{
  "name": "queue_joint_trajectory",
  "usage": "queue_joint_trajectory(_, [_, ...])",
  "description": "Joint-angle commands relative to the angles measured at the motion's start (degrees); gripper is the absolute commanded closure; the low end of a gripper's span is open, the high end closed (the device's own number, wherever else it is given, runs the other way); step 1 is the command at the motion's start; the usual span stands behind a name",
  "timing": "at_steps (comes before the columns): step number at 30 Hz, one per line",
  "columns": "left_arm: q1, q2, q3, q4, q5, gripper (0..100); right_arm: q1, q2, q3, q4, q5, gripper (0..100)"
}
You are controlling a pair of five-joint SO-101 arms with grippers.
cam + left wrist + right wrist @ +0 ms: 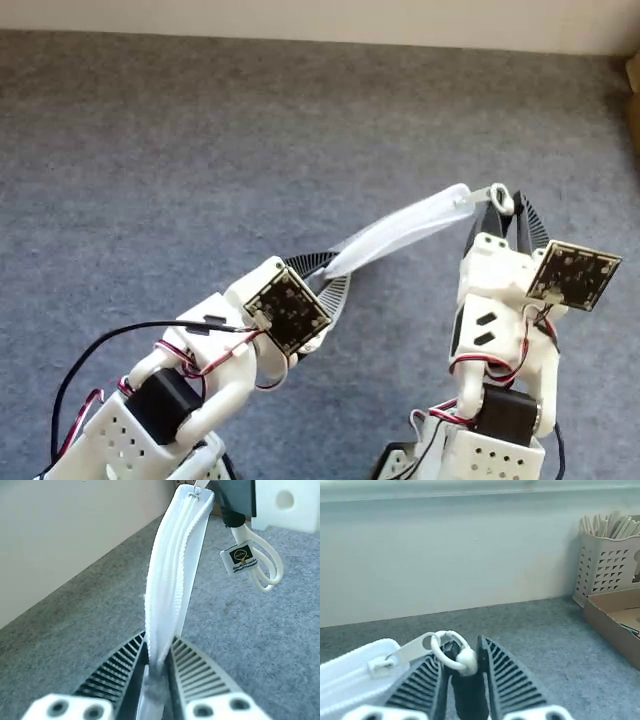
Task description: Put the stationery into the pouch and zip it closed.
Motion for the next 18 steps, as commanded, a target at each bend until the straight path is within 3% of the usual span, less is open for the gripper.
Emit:
queue_joint_trajectory(1, [-3.0, -0.7, 0.1, 1.5, -0.3, 99, -1.1, -0.1, -1.0, 2.2, -1.3, 91.6])
queue_joint_trajectory(6, [-3.2, -0.7, 0.1, 1.4, -0.2, 98, -8.2, -0.1, -1.0, 10.1, -1.0, 80.4])
queue_joint_trajectory(11, [-8.0, -0.7, 0.3, 1.3, 0.4, 87, -11.3, -1.6, -2.4, 14.7, -1.0, 80.3])
queue_joint_trajectory(14, [-11.6, -0.6, 0.1, 1.2, 4.8, 85, -13.6, -7.2, -3.3, 19.5, -0.9, 80.3])
queue_joint_trajectory(18, [-15.8, -0.6, -0.2, -0.2, 5.5, 82, -17.9, -17.7, -2.9, 22.3, 1.2, 80.3])
